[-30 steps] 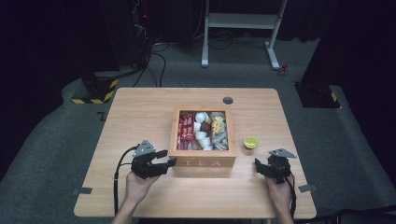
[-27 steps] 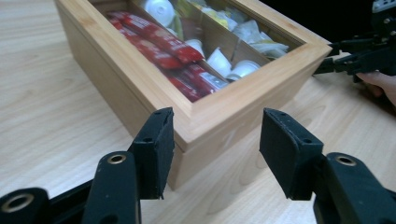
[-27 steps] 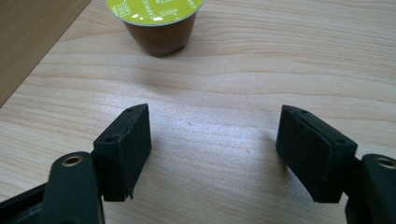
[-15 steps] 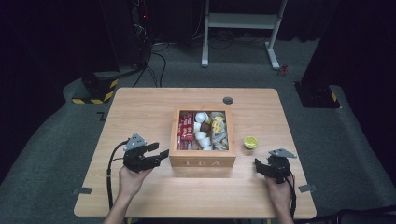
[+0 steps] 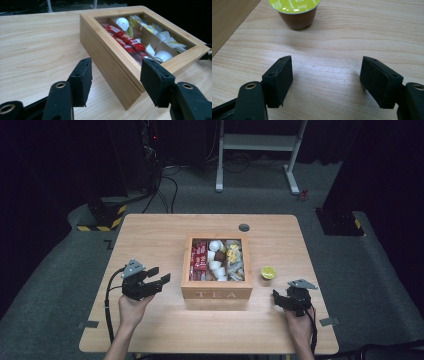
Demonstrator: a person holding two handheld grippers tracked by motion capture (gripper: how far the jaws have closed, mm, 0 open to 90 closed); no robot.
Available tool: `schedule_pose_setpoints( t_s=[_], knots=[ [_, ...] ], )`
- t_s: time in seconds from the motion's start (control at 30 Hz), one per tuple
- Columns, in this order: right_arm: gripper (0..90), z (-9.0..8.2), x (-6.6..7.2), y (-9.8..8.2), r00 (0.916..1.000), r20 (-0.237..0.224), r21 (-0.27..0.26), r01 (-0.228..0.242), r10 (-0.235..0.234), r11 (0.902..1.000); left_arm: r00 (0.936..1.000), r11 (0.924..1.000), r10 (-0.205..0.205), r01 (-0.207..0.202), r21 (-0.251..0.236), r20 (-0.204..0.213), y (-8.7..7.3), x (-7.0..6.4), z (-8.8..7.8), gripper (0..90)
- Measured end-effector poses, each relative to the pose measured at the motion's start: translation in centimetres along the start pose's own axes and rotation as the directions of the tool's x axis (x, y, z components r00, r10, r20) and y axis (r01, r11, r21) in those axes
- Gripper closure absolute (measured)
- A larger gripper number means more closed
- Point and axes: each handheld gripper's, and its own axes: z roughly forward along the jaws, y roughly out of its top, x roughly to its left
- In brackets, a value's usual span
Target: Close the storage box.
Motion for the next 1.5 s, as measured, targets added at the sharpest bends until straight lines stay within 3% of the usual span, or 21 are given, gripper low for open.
schedule_pose_setpoints(
  t_s=[0.4,0.5,0.57,0.83,1.03,1.37,1.43,1.5],
  knots=[
    [26.3,0.0,0.0,0.0,1.0,0.0,0.0,-0.002,0.002,1.0,0.9991,0.9998,-0.021,0.02,-0.004,-0.038,0.0,1.3,-0.4,43.2],
    [26.3,0.0,0.0,0.0,1.0,0.0,0.0,-0.002,0.002,1.0,0.9979,0.9997,-0.025,0.025,0.003,-0.06,0.1,1.9,-0.2,43.4],
    [26.3,0.0,0.0,0.0,1.0,-0.001,0.0,-0.001,0.001,1.0,0.9954,0.9987,-0.05,0.05,0.0,-0.082,0.1,2.6,-0.2,43.6],
    [26.3,0.1,0.0,0.0,1.0,-0.002,0.0,0.002,-0.002,1.0,0.9924,0.9989,-0.046,0.047,0.002,-0.114,-0.1,3.2,-0.1,43.6],
    [26.3,0.1,0.1,0.1,1.0,-0.003,0.0,0.006,-0.006,1.0,0.9859,0.9979,-0.051,0.056,0.031,-0.159,-0.3,4.2,0.5,44.2],
    [26.2,0.1,0.1,0.1,1.0,-0.004,0.001,0.005,-0.005,1.0,0.9764,0.9965,-0.045,0.059,0.059,-0.211,-1.3,4.7,1.6,44.4],
    [26.2,0.1,0.1,0.1,0.9999,-0.007,-0.001,0.011,-0.011,0.9999,0.9729,0.996,-0.026,0.045,0.078,-0.23,-1.7,4.7,2.1,44.4],
    [26.2,0.1,0.1,0.1,1.0,-0.007,0.001,0.006,-0.006,1.0,0.9734,0.9955,-0.036,0.055,0.078,-0.226,-1.9,4.7,2.3,44.4]
  ],
)
